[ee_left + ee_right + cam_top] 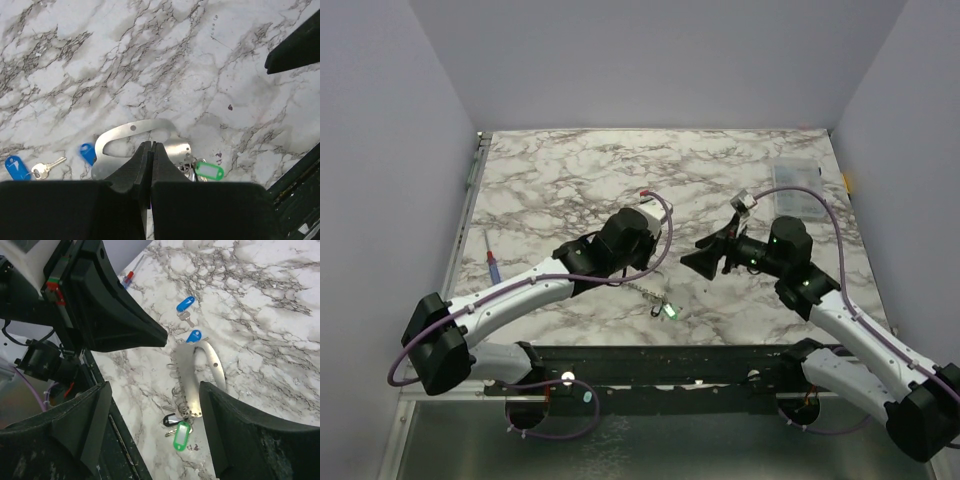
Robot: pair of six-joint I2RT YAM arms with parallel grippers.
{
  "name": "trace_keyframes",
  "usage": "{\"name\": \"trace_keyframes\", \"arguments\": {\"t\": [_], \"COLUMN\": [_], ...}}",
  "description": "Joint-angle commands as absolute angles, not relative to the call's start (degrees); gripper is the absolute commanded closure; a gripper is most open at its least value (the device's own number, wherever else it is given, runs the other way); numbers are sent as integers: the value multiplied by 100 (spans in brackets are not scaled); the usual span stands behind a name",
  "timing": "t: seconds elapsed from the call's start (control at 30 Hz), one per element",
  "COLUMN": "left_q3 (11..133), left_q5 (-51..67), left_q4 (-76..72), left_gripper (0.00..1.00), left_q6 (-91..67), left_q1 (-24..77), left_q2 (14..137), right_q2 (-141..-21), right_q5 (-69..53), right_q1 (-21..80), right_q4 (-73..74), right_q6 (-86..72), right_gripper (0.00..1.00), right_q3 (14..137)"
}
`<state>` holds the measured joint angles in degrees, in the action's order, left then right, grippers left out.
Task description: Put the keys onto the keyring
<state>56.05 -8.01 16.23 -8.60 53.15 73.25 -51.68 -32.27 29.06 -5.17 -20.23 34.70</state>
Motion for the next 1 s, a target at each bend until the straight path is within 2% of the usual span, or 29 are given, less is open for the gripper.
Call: {"name": "trace_keyframes", "arguments": {"t": [0.0, 0.17, 0.2, 0.3, 0.37, 0.4, 0.47, 0.6, 0.7, 0.77, 0.97], "left_q3": [5513, 5318, 5202, 4712, 4271, 4097, 3789, 3493, 3471, 3575, 3925], "left_q5": [-476, -786, -1028, -1838, -2022, -2059, -2091, -1906, -2069, -2124, -2006], "left_q4": [1597, 1574, 1589, 1634, 1592, 1569, 1568, 1477, 1412, 1334, 1048], "left_gripper": [100, 100, 97, 52, 30, 26, 27, 38, 51, 57, 56], "left_q6": [-1777, -1901, -2009, -2692, -3263, -3525, -4018, -3861, -3740, -3733, -3811], "left_q1": [5148, 5116, 5105, 5086, 5065, 5065, 5048, 5039, 5033, 5037, 5039], "left_q2": [7358, 7189, 7110, 6766, 6520, 6438, 6418, 6673, 6894, 7055, 7641], "right_q2": [-5107, -5259, -5330, -5789, -6147, -6324, -6604, -6998, -7185, -7256, -7352], "right_q5": [-2960, -2563, -2498, -2096, -1658, -1420, -1091, -1068, -1151, -1197, -1262], "right_q1": [2996, 3116, 3157, 3427, 3669, 3751, 3781, 3781, 3780, 3787, 3785], "right_q4": [-1117, -1312, -1257, -1030, -850, -750, -637, -574, -525, -502, -483], "right_q6": [-1922, -1840, -1805, -1705, -1657, -1662, -1760, -1836, -1924, -1956, -1982], "right_gripper": [21, 23, 23, 23, 24, 24, 24, 24, 24, 24, 24], "right_q3": [3202, 3031, 3051, 3206, 3373, 3462, 3589, 3759, 3829, 3834, 3743]}}
